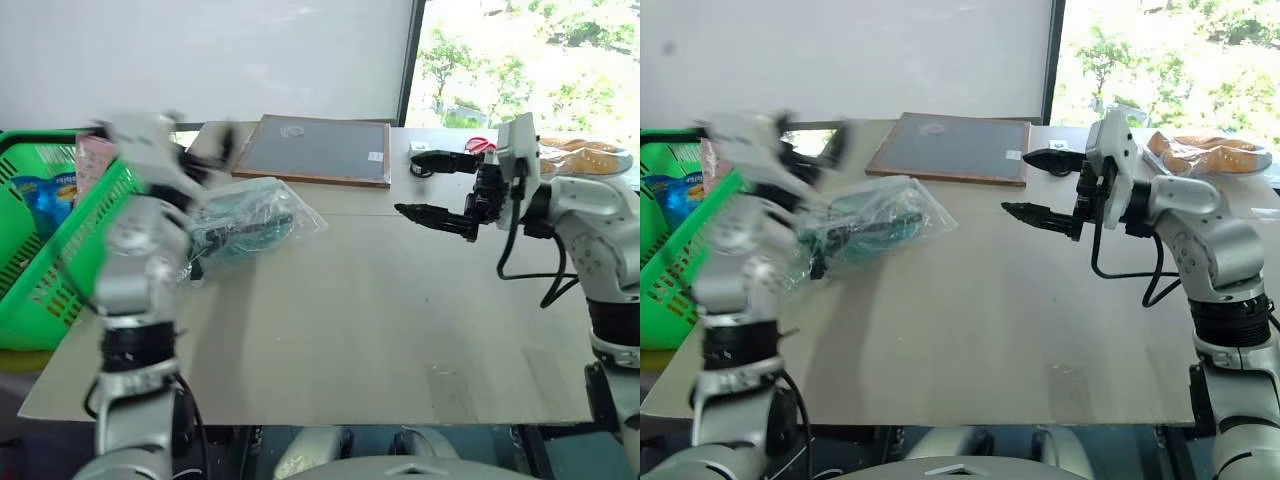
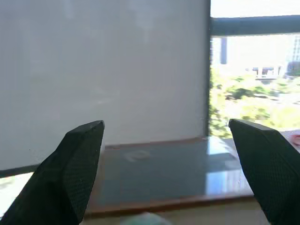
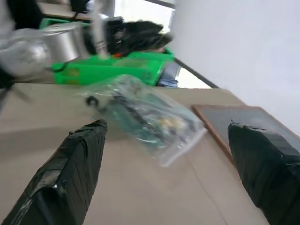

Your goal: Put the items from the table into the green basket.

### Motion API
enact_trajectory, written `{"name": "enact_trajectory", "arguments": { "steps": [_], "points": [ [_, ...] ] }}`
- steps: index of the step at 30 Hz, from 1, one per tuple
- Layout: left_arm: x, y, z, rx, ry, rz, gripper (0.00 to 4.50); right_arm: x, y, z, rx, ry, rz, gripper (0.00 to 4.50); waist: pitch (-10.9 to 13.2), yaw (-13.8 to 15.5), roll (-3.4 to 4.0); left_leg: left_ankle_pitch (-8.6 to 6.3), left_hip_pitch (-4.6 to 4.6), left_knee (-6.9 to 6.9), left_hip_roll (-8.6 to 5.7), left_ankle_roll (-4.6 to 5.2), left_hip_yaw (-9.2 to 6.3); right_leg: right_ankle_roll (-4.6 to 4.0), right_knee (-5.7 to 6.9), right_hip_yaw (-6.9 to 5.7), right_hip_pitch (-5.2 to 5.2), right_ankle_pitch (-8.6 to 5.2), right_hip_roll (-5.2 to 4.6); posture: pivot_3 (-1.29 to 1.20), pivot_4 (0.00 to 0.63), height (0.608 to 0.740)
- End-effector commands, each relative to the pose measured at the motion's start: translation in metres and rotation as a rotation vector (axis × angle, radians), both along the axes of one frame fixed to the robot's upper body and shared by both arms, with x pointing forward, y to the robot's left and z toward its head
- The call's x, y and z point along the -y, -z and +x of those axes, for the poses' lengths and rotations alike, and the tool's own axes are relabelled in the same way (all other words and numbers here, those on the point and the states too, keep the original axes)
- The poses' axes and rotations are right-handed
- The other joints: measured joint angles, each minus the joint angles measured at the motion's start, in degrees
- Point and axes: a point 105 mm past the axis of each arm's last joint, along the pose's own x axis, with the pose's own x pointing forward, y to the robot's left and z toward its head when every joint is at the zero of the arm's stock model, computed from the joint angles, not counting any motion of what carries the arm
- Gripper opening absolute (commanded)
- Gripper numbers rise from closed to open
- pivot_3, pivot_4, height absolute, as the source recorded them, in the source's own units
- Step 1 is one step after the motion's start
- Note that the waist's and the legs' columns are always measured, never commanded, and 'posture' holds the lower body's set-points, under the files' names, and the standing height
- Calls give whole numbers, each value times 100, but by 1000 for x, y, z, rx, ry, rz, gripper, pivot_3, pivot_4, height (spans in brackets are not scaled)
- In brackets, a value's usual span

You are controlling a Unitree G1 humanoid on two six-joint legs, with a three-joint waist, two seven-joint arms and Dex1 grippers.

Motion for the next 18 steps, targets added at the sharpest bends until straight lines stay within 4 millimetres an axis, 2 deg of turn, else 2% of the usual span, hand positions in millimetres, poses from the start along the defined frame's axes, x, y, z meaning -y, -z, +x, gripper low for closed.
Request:
{"name": "enact_trajectory", "arguments": {
  "steps": [1, 4, 6, 9, 14, 18],
  "points": [
    [30, 19, -26, -85, 159, 20, 4443, 27, 23, 6, 9, 185, -97, 4436, 0, -29, 0, 0, 4, -3, 1, 0, -1, 0, -1, 7, -1, 0, 4, 173, 0, 740],
    [34, 41, -44, -193, 212, 48, 4443, 56, 48, 6, -46, 334, -156, 4436, -1, -25, 10, 0, 13, -10, 5, -2, -1, -3, 1, 12, -2, -1, 10, 177, 0, 740],
    [33, 56, -54, -268, 223, 116, 4443, 76, 59, -3, -86, 386, -173, 4436, -8, 16, 22, 1, 20, -12, 6, -3, 0, -4, 2, 15, 3, -1, 11, 177, 4, 740],
    [26, 65, -70, -327, 249, 151, 4443, 94, 71, -16, -125, 411, -226, 4436, -8, 81, 55, -1, 29, -15, 6, -1, 8, -4, -3, 25, 15, 0, 11, 162, 15, 740],
    [17, 95, -92, -461, 281, 215, 4443, 109, 91, -31, -178, 466, -273, 4436, -4, 91, 66, -4, 92, -71, 10, 1, 21, -7, -18, 40, 55, -2, 8, 116, 14, 740],
    [15, 93, -89, -453, 259, 171, 4443, 103, 96, -31, -210, 528, -205, 4436, -1, 104, 75, -3, 92, -71, 13, -1, 23, -9, -17, 40, 56, 0, 8, 101, 18, 740]
  ]
}}
